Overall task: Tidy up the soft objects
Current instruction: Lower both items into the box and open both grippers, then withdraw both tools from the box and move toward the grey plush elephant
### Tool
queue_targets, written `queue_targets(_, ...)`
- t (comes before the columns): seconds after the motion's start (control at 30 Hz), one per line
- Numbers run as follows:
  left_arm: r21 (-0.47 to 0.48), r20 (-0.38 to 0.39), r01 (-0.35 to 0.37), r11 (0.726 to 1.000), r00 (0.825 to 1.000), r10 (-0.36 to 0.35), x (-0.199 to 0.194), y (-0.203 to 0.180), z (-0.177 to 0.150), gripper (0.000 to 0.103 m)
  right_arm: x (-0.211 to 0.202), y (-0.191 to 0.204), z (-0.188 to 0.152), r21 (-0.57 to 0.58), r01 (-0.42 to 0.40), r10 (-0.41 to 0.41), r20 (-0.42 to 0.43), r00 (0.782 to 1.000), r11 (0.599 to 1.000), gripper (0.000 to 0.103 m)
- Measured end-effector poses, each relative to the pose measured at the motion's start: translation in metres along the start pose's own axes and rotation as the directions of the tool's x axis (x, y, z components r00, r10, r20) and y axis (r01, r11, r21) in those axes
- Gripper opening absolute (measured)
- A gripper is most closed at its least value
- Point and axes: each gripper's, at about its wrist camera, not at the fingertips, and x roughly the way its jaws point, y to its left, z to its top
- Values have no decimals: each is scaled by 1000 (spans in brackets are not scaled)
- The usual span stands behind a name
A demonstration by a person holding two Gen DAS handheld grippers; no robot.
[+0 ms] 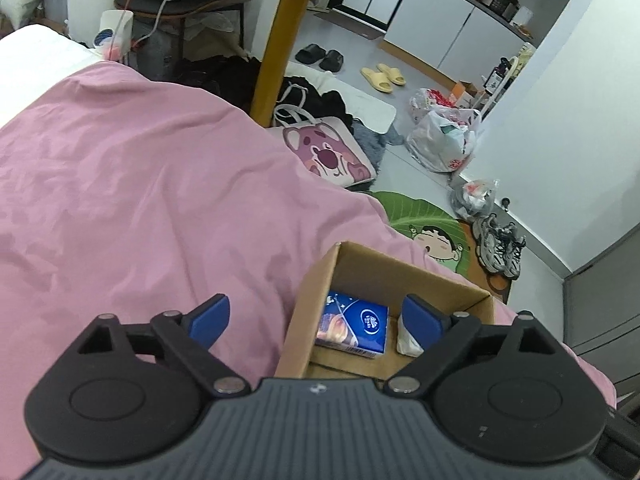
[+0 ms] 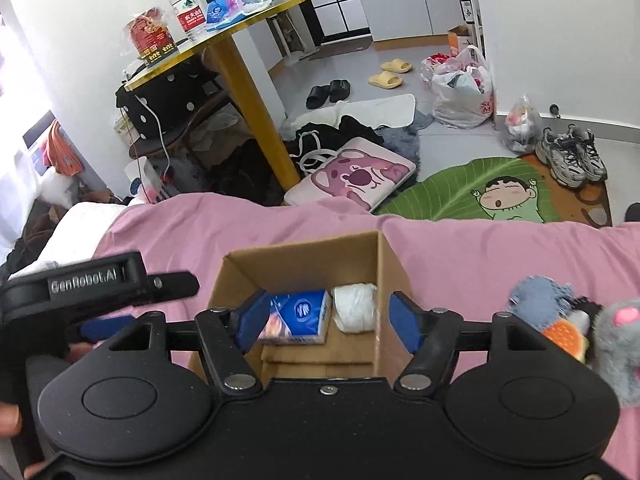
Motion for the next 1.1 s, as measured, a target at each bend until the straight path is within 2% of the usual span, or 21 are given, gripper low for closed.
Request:
queue_targets(0.3, 31, 30, -20, 999, 999, 19, -24, -16, -13, 103, -29, -12, -12, 2, 19, -19, 6, 1000, 1000, 84)
queue_targets(0.5, 49, 23, -24, 998, 999, 23, -36, -26, -28, 103, -50, -30, -17, 25, 38, -38, 25, 999, 999, 89)
queue_targets(0.77, 112, 59, -37, 993, 998, 31, -58, -47, -45, 103, -81, -57, -26, 35, 39, -41, 62, 997, 999, 92)
queue_targets(1.1, 120, 60, 48, 992, 997, -56, -78, -71, -61, 103, -117, -92, -32, 46, 37, -43, 123, 991, 998, 94)
